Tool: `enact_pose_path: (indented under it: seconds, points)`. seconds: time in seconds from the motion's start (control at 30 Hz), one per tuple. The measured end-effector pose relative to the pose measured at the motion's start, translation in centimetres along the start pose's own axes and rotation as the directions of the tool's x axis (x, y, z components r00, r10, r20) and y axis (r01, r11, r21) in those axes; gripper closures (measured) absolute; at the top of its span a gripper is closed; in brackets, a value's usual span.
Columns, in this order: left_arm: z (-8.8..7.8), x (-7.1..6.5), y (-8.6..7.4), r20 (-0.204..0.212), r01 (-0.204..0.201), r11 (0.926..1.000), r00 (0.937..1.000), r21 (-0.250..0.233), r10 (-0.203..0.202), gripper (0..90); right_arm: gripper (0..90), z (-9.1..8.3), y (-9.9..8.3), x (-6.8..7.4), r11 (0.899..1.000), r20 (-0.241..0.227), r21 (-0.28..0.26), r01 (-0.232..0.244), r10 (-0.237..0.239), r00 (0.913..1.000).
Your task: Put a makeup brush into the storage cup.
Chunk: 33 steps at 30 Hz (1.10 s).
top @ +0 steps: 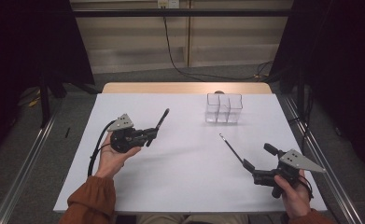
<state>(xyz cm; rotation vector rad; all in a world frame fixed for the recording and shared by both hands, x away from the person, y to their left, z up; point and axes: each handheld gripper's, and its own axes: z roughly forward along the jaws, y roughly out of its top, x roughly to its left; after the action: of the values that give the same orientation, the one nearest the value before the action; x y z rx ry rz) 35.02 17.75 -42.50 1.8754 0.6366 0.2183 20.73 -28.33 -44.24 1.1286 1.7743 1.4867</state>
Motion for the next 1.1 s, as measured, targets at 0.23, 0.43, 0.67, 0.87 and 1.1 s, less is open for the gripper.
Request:
enact_pose_path:
  seconds: [0.23,0.43,0.67,0.87,1.1]
  points:
    - [-0.5,-0.2,-0.3,-0.006,0.001,1.0000,1.0000,-0.005,-0.001,79.7,0.0,0.4,0.2,0.2,1.000,-0.024,0.003,0.002,-0.002,0.9997]
    - [-0.7,-0.8,-0.2,0.001,-0.006,0.9999,1.0000,-0.013,0.006,79.8,0.0,0.8,0.5,0.4,1.000,-0.045,0.001,0.005,-0.005,0.9990]
    - [-0.7,-1.5,-0.3,0.008,-0.015,0.9998,0.9999,-0.011,0.015,79.8,0.0,1.5,1.0,0.8,1.000,-0.074,0.002,0.009,-0.009,0.9973]
    - [-0.8,-1.8,-0.5,0.009,-0.010,0.9998,0.9999,-0.020,0.010,79.7,0.0,2.2,1.3,1.2,0.999,-0.105,0.016,0.036,-0.034,0.9939]
    - [-0.6,-2.4,-0.6,0.023,-0.018,0.9998,0.9996,-0.012,0.018,79.8,0.0,3.1,2.1,1.5,0.999,-0.137,0.014,0.046,-0.043,0.9897]
